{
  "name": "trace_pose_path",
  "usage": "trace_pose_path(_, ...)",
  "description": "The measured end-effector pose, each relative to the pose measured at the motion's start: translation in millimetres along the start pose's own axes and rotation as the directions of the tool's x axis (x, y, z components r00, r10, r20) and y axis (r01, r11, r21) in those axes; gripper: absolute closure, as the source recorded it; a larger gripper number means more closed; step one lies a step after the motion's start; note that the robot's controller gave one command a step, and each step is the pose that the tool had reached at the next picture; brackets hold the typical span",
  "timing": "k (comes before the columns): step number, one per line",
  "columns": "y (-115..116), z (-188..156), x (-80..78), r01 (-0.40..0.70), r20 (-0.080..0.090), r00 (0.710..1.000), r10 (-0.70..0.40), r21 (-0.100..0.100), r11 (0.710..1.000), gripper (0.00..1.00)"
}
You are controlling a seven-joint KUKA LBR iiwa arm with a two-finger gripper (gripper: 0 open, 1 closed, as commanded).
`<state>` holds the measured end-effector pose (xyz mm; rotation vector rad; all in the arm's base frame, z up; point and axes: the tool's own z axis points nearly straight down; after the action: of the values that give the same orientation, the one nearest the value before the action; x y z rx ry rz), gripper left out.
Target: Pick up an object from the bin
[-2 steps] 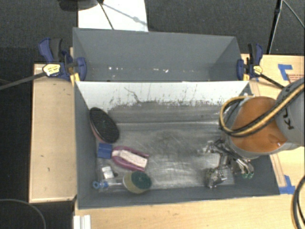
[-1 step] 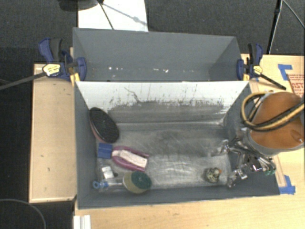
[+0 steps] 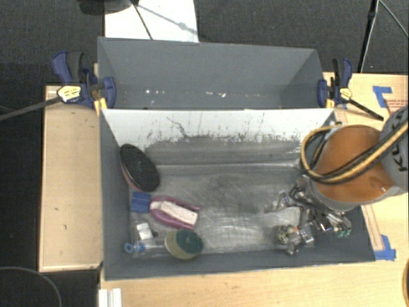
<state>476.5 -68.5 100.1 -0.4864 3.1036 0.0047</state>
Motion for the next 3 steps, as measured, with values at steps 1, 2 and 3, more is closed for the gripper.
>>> trace_pose_path(1,-21.0,26.3,-3.1,0.137,0.018,0.99,-0.137,0.011,0.99,0.0)
trace_pose_path(2,-6.2,25.4,-5.7,0.195,0.019,0.981,-0.195,0.018,0.981,0.0)
trace_pose_path(3,-3.3,26.0,-4.3,0.198,0.017,0.98,-0.199,0.012,0.98,1.0)
